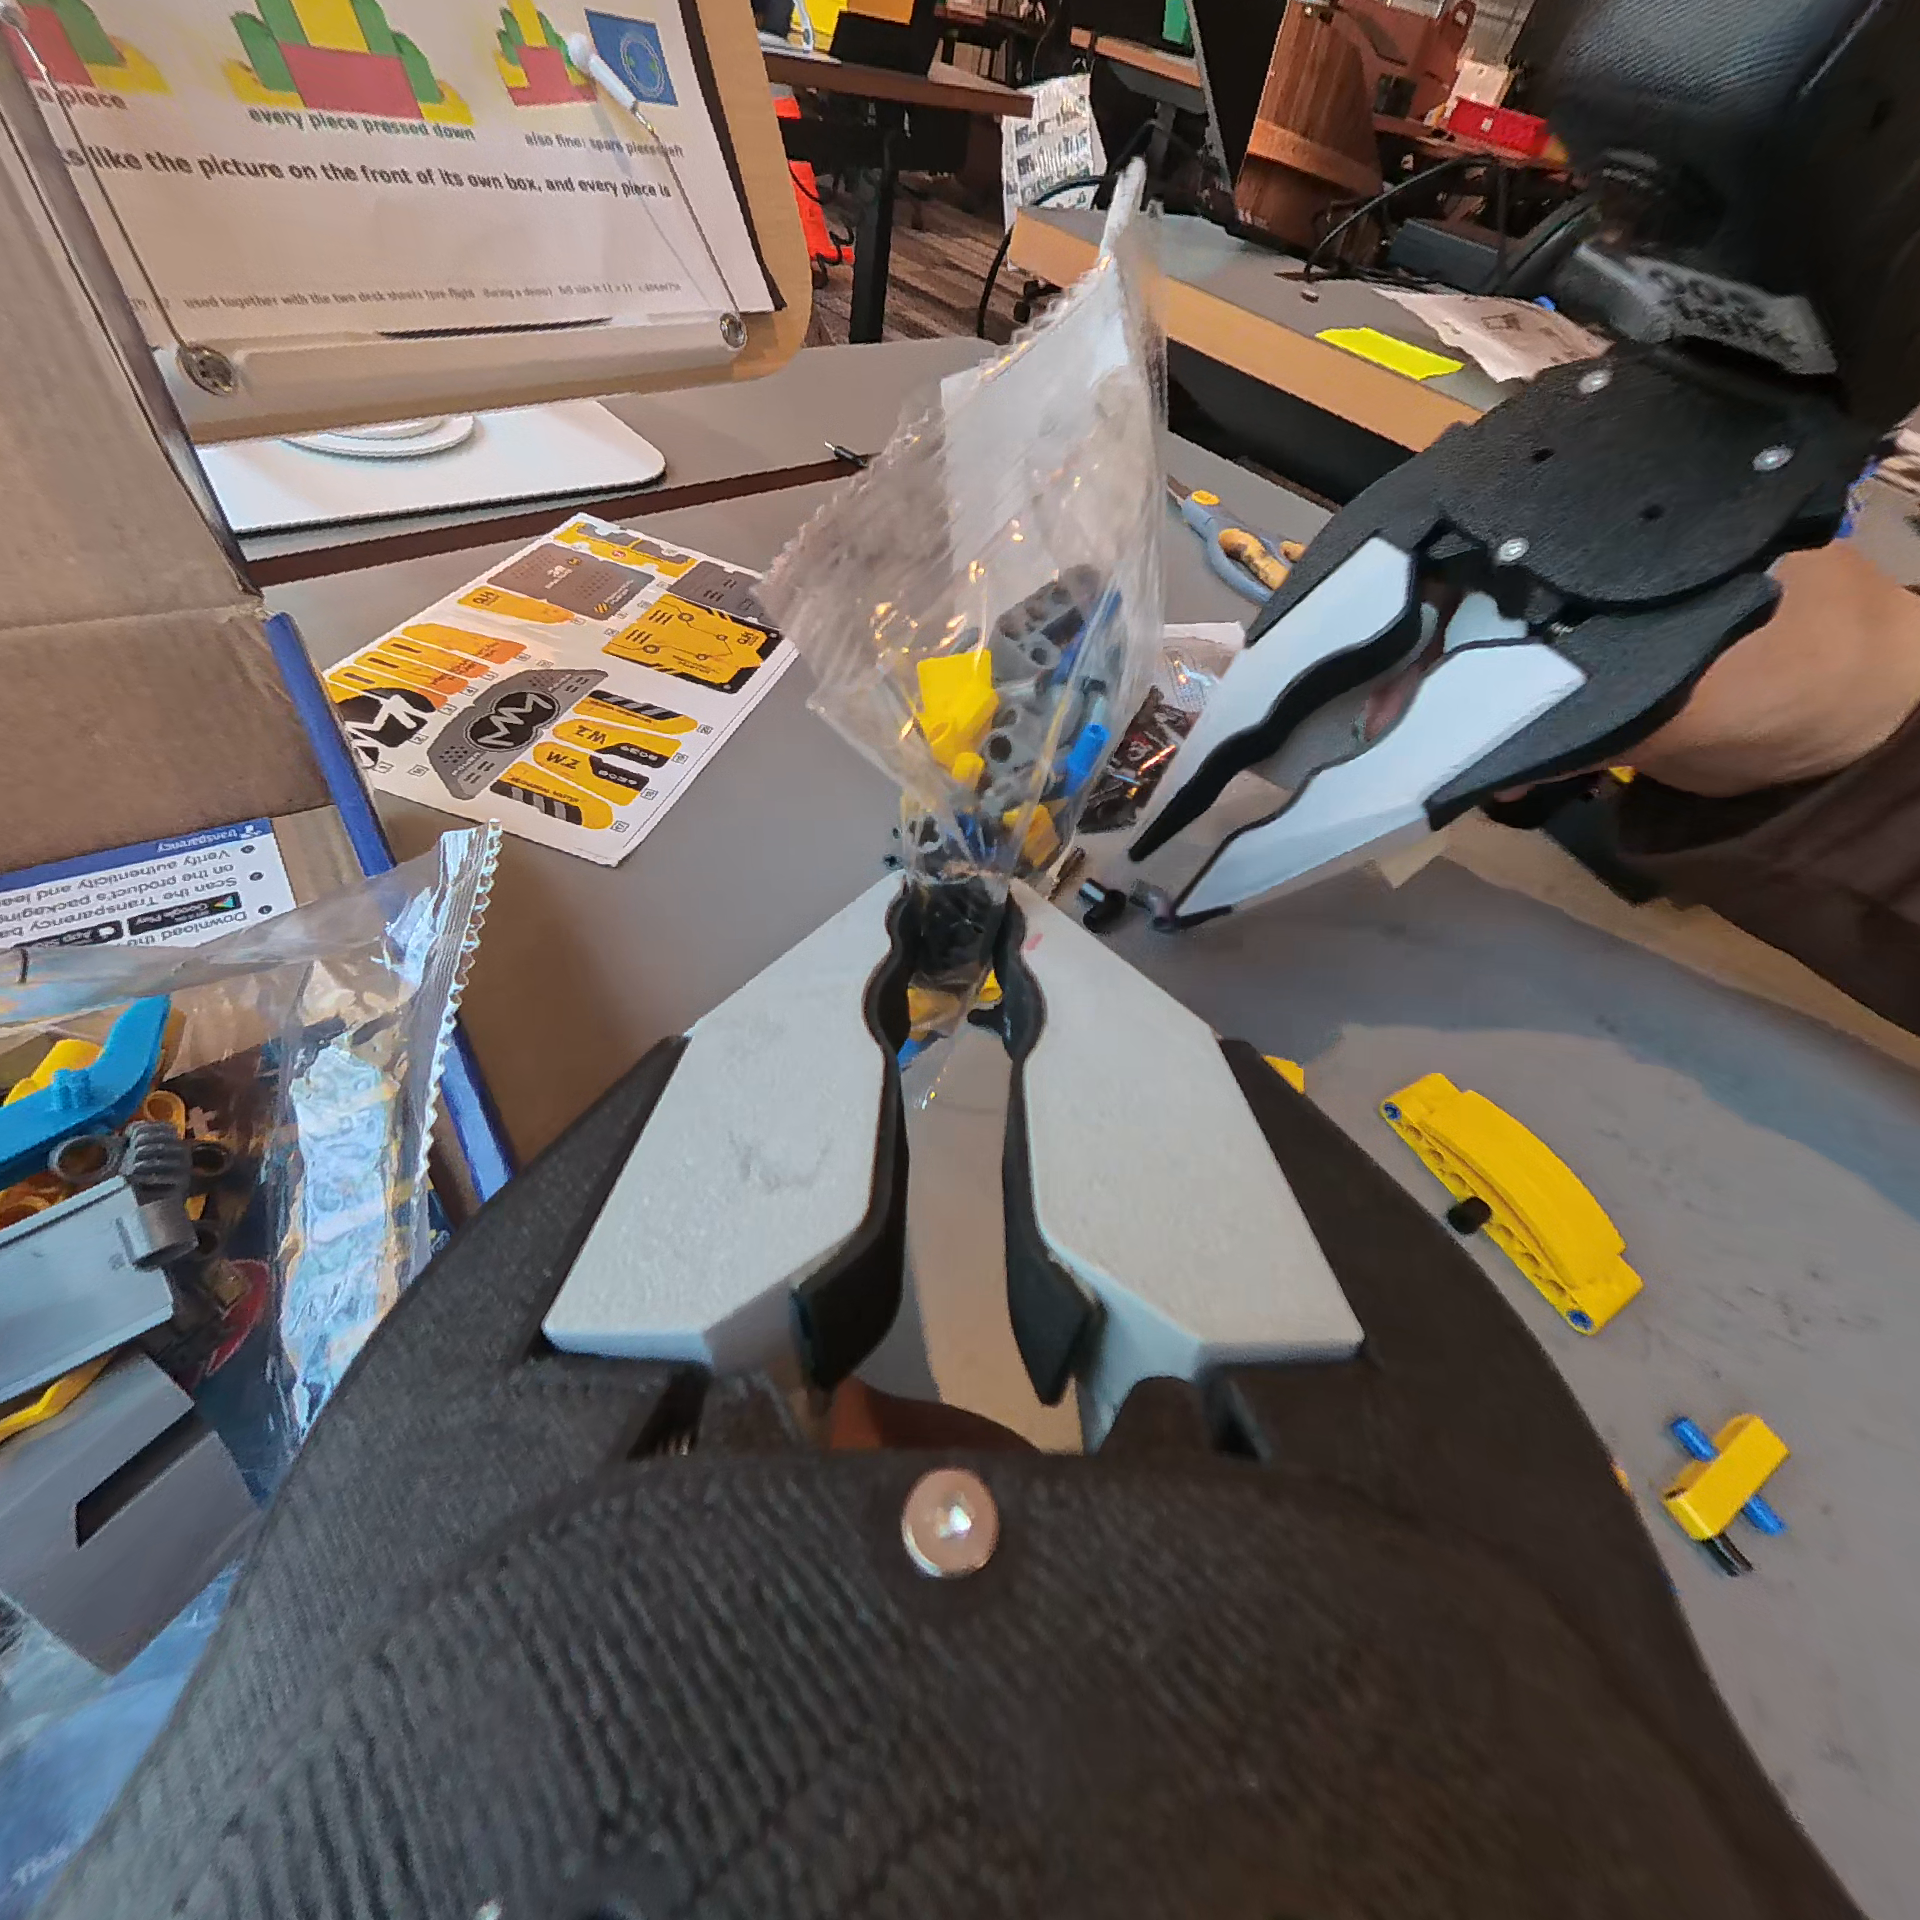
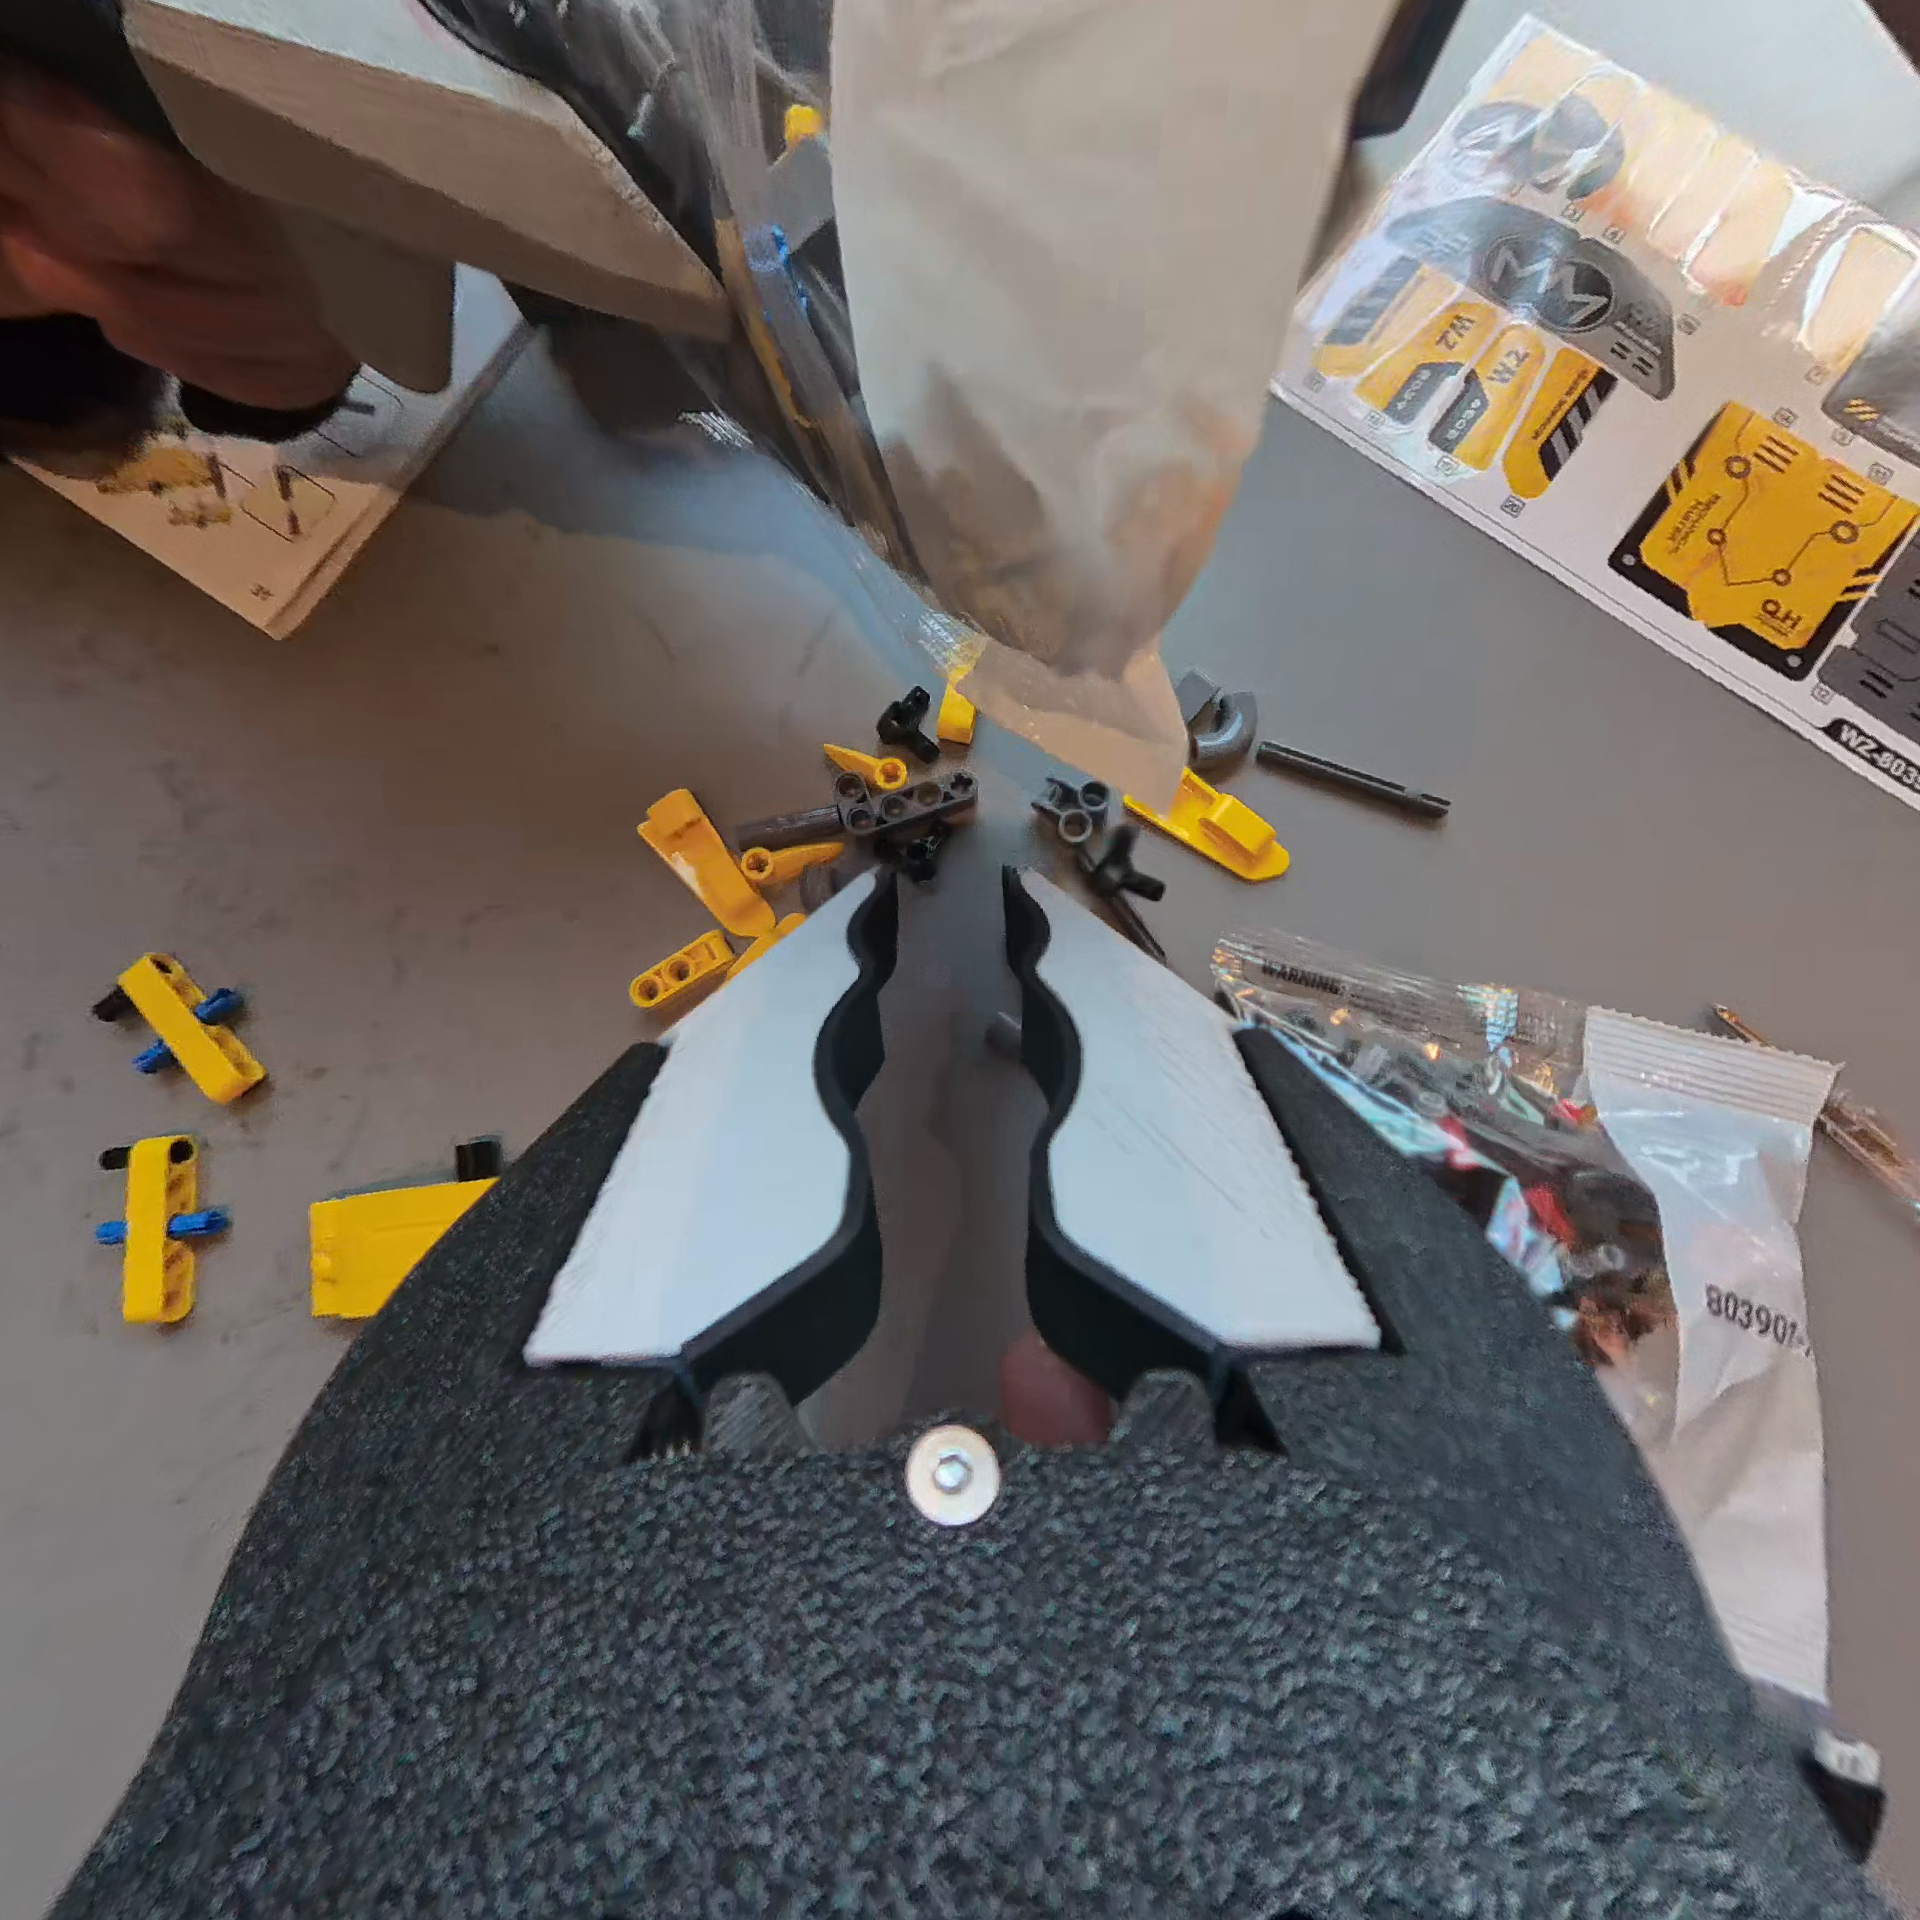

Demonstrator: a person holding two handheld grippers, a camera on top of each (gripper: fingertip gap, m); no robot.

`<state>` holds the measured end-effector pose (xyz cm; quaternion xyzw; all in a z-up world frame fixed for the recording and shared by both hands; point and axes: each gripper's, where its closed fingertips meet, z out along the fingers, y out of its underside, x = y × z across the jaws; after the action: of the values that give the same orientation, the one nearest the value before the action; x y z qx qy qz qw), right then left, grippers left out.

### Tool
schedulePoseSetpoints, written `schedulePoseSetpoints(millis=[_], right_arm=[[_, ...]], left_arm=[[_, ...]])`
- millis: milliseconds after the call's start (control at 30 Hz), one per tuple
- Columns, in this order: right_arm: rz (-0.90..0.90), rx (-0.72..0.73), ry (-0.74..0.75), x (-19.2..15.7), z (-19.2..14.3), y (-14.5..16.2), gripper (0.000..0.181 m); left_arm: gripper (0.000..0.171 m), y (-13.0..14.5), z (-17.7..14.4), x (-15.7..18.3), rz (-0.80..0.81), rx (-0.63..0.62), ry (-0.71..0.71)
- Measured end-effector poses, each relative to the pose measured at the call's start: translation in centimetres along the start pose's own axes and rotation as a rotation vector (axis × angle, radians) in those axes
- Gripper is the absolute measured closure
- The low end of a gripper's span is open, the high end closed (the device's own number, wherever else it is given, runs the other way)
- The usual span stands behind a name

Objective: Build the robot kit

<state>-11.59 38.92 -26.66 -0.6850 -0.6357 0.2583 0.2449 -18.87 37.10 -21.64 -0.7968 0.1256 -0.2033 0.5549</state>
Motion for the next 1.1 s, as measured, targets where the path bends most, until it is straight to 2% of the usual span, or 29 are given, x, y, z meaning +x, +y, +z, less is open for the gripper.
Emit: schedulePoseSetpoints(millis=[133, 200, 267, 367, 433, 600, 633, 667, 700, 733, 800, 867, 1000, 1100], right_arm=[[0.055, 0.080, 0.165, 2.6, -3.9, 0.6, 0.162], [0.168, 0.152, 0.222, 4.1, -6.4, 1.1, 0.162], [0.287, 0.182, 0.245, 4.9, -7.8, 2.4, 0.153], [0.385, 0.119, 0.307, 5.5, -8.0, 5.3, 0.140], [0.406, 0.102, 0.368, 5.9, -7.8, 6.3, 0.139], [0.560, 0.136, 0.275, 6.0, -5.2, 6.2, 0.128], [0.599, 0.143, 0.269, 6.5, -5.0, 6.2, 0.129], [0.628, 0.150, 0.249, 6.7, -4.7, 6.2, 0.139], [0.637, 0.161, 0.216, 6.6, -4.6, 5.9, 0.164], [0.632, 0.178, 0.185, 6.5, -4.6, 5.5, 0.181], [0.588, 0.186, 0.160, 6.5, -5.1, 4.8, 0.181], [0.492, 0.135, 0.178, 6.5, -6.0, 4.5, 0.181], [0.242, -0.038, 0.214, 5.9, -8.2, 4.0, 0.181], [0.022, -0.192, 0.317, 6.0, -10.3, 4.1, 0.181]], left_arm=[[0.162, -0.1, -0.1, -0.3, 0.020, 0.007, -0.023], [0.162, -0.2, -0.1, -0.4, 0.015, 0.009, -0.027], [0.162, -0.2, -0.1, -0.2, 0.011, 0.010, -0.020], [0.162, 0.1, 0.2, 0.0, 0.023, 0.001, -0.019], [0.162, 0.2, 0.2, 0.1, 0.029, -0.004, -0.019], [0.162, 0.4, 0.3, 0.0, 0.028, -0.009, -0.023], [0.162, 0.4, 0.3, -0.1, 0.026, -0.009, -0.024], [0.162, 0.3, 0.3, -0.2, 0.024, -0.008, -0.025], [0.162, 0.3, 0.3, -0.2, 0.022, -0.006, -0.026], [0.162, 0.3, 0.3, -0.3, 0.020, -0.005, -0.025], [0.162, 0.3, 0.3, -0.3, 0.014, -0.005, -0.025], [0.162, 0.3, 0.3, -0.3, 0.008, -0.005, -0.020], [0.162, 0.3, 0.3, 0.1, 0.016, -0.006, -0.011], [0.162, 0.3, 0.3, 0.2, 0.024, -0.010, -0.009]])
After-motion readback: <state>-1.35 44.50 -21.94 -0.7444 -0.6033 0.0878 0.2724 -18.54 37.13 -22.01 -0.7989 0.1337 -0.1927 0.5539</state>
